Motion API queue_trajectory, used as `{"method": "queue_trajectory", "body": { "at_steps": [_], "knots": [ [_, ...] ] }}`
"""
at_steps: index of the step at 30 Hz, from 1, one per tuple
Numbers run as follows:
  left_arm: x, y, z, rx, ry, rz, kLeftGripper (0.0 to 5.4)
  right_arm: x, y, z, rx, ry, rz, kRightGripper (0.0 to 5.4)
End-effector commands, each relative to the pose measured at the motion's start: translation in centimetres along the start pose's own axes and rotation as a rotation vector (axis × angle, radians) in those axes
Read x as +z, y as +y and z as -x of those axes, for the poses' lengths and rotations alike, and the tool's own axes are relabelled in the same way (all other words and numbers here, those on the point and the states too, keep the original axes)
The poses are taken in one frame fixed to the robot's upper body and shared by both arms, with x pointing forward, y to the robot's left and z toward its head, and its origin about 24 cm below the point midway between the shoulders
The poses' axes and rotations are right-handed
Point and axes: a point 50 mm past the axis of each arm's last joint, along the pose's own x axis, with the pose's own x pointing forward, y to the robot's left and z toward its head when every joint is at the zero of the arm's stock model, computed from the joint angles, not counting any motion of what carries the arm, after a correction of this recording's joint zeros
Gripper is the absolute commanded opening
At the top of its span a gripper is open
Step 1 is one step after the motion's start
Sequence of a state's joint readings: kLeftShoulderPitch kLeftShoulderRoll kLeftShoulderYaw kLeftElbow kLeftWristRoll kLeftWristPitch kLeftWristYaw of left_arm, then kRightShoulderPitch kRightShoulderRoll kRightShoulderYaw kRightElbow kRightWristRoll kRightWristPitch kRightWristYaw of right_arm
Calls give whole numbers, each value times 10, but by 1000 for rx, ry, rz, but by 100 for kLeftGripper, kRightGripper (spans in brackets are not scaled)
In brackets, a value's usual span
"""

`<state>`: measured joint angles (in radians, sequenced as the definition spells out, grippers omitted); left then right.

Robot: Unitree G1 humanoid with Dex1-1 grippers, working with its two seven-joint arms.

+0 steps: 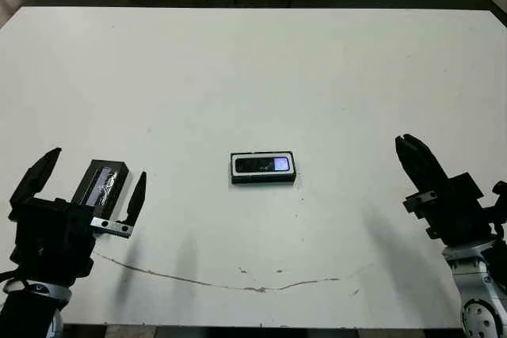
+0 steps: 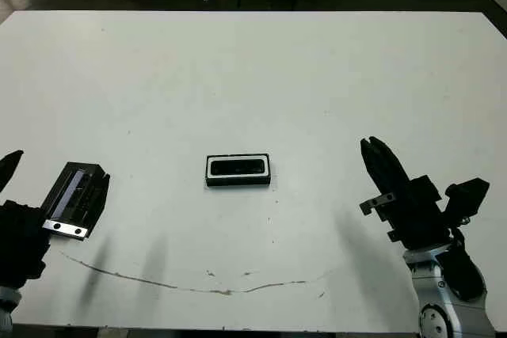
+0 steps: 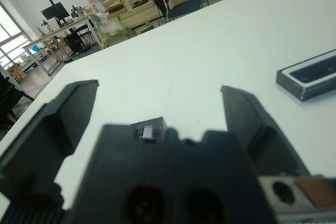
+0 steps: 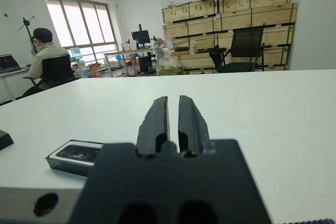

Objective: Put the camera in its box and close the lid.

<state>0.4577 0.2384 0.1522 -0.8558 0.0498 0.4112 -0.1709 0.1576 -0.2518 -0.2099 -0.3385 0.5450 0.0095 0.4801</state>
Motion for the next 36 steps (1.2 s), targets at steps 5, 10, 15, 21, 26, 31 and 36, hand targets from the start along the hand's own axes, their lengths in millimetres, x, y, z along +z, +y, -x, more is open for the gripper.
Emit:
{"method": "queue_trajectory", "body": {
  "at_steps": [5, 10, 15, 21, 26, 31, 36],
  "knots": [
    [-19, 4, -2, -5, 157, -33, 538, -4, -3, 2, 3, 21, -25, 0],
    [-27, 12, -3, -18, 223, 53, 538, -4, -4, 3, 4, 22, -11, 0],
    [-31, 25, -5, -36, 304, 24, 538, -6, -4, 3, 9, 24, -21, 0],
    [-37, 36, -10, -102, 338, 54, 538, -7, -5, 5, 10, 28, -19, 0],
    [-45, 43, -12, -204, 366, 177, 538, -6, -5, 5, 12, 24, -19, 0],
    [-51, 45, -13, -288, 414, 195, 538, -7, -5, 5, 6, 33, -18, 0],
    [-56, 43, -14, -358, 433, 175, 538, -7, -5, 5, 16, 21, -10, 0]
  ]
}}
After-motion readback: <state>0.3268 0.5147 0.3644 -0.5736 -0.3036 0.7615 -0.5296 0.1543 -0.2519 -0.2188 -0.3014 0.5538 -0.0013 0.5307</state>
